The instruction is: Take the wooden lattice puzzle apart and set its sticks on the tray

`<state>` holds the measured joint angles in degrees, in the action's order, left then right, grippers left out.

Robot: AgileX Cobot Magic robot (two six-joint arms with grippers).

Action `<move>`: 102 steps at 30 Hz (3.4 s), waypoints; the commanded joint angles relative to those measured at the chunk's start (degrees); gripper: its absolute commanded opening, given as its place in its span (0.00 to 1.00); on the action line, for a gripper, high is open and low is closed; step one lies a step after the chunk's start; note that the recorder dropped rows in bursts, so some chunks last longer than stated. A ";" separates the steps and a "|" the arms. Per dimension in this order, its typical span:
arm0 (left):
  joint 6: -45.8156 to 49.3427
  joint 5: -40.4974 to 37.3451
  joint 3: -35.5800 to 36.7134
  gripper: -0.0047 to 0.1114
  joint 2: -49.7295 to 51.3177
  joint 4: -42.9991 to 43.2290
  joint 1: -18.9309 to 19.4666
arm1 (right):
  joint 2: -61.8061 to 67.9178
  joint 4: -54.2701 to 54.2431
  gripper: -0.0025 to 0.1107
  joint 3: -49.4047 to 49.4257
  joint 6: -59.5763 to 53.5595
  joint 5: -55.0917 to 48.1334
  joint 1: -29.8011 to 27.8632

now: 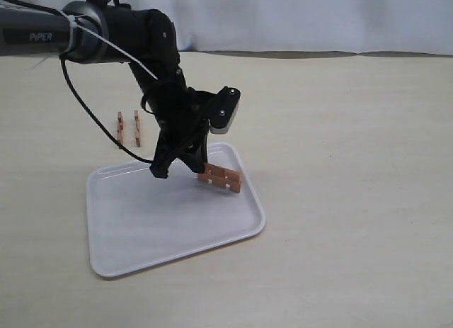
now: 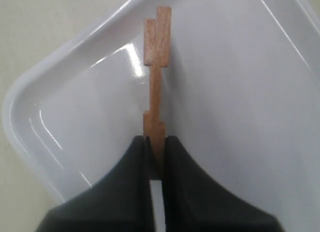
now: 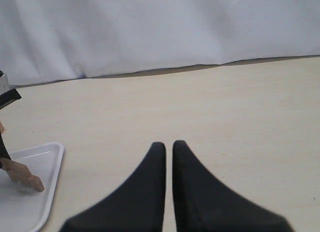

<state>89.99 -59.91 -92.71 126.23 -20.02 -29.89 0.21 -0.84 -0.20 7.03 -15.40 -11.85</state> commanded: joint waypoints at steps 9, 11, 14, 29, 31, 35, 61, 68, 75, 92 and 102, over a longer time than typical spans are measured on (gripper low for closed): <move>-0.47 0.53 -0.03 0.04 0.14 -0.10 -0.15 | -0.21 0.05 0.06 0.20 0.01 0.48 -0.03; -0.57 0.53 -0.03 0.07 0.14 -0.10 -0.15 | -0.21 0.05 0.06 0.20 0.01 0.48 -0.03; -4.22 2.28 -0.03 0.21 0.14 -0.10 -0.15 | -0.21 0.05 0.06 0.20 0.01 0.48 -0.03; -8.83 4.75 -0.03 0.40 -5.04 1.94 -0.15 | -0.21 0.05 0.06 0.20 0.01 0.48 -0.03; -8.83 4.87 -0.03 0.40 -6.67 3.55 -0.15 | -0.21 0.05 0.06 0.20 0.01 0.48 -0.03; -9.07 4.55 -0.03 0.40 -8.52 8.11 -0.15 | -0.21 0.05 0.06 0.20 0.01 0.48 -0.03; -68.36 22.22 -0.03 0.53 -8.99 17.79 14.23 | -0.21 0.05 0.06 0.20 0.01 0.48 -0.03; -82.69 20.80 -0.03 0.59 -6.52 17.79 18.69 | -0.21 0.05 0.06 0.20 0.01 0.48 -0.03; -82.92 17.33 -0.03 0.59 -1.83 17.79 19.19 | -0.21 0.05 0.06 0.20 0.01 0.48 -0.03; -82.92 16.56 -0.03 0.59 0.18 12.67 19.19 | -0.21 0.05 0.06 0.20 0.01 0.48 -0.03; -82.92 14.90 -0.03 0.59 0.18 12.78 19.19 | -0.21 0.05 0.06 0.20 0.01 0.48 -0.03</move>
<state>7.50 -44.79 -92.71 126.44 -6.66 -10.74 0.21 -0.84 -0.20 7.03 -15.40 -11.85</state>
